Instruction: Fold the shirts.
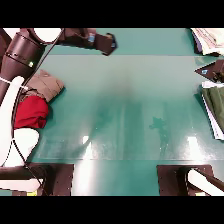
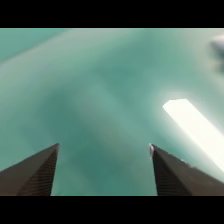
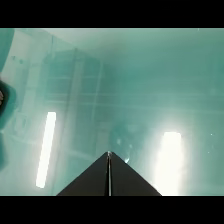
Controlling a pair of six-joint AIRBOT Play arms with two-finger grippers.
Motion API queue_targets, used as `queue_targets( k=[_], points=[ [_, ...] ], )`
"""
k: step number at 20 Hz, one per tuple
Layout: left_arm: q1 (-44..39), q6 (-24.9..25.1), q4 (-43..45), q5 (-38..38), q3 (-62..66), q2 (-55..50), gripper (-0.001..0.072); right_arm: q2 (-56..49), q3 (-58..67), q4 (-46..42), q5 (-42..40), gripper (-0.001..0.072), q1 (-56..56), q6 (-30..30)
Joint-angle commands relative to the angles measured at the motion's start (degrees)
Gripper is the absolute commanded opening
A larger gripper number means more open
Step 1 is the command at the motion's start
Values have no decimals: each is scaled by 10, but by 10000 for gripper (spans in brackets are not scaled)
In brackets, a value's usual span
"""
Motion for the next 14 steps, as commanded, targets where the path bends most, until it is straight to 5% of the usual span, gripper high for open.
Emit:
queue_targets(
  k=[1,7,14],
  points=[
    [65,-96,220,-104,-18,0,672,0,0,0,1,17,0,0],
    [254,-149,228,-131,-208,0,672,0,0,0,-1,17,0,0],
    [283,-150,214,-11,-369,0,671,0,0,0,-6,17,0,0]
  ],
)
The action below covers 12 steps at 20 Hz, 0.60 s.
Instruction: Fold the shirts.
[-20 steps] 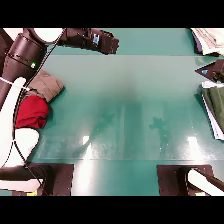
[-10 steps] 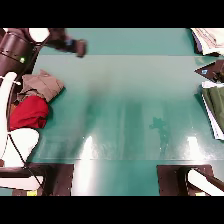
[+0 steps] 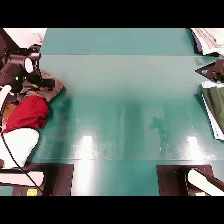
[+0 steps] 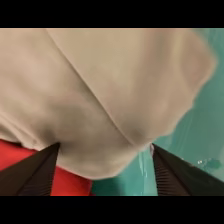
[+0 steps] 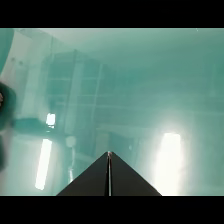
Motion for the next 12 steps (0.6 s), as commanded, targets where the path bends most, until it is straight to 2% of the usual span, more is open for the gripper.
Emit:
queue_targets(
  k=[1,2,4,5,7,12],
  points=[
    [13,-5,-1,57,-51,0,670,0,0,0,-2,17,0,0],
    [13,-5,-1,63,-51,1,647,0,0,0,-2,17,0,0],
    [13,-5,-1,63,-40,1,50,0,0,0,-2,17,0,0],
    [13,-5,-1,58,-30,2,27,0,0,0,0,17,0,0],
    [12,-4,-6,25,11,2,26,1,0,2,0,17,0,0],
    [-33,76,-7,-8,170,94,26,-3,59,20,-4,17,0,0]
  ],
)
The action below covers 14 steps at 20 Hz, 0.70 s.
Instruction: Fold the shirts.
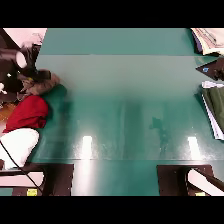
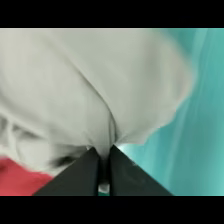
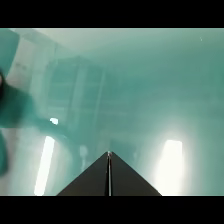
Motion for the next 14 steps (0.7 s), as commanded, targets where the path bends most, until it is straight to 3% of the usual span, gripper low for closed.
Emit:
queue_targets(
  k=[1,4,8,10,14],
  points=[
    [-40,62,-5,-32,118,74,26,-7,59,7,-5,17,0,0],
    [-95,105,-54,-85,213,146,26,-20,136,7,-11,17,0,0],
    [-183,153,-200,-111,259,207,26,-42,214,7,-10,17,0,0],
    [-240,179,-255,-115,258,208,25,-51,237,7,-8,17,0,0],
    [-328,186,-265,-122,253,152,26,-52,244,6,9,17,5,0]
  ],
)
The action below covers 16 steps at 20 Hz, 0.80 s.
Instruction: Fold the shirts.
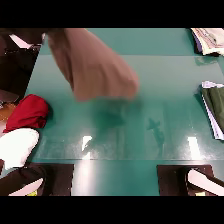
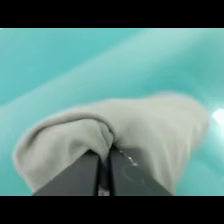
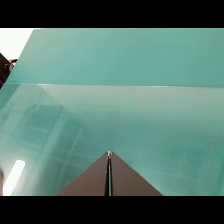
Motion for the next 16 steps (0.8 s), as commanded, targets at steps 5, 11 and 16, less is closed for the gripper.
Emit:
queue_targets(
  k=[5,11,16],
  points=[
    [-108,15,-54,-7,4,-159,106,-3,14,-1,41,16,3,0],
    [-54,13,-49,0,4,-203,651,-4,14,-6,52,17,3,0],
    [65,9,-82,-6,-54,-189,650,-4,14,-6,53,16,3,0]
  ],
)
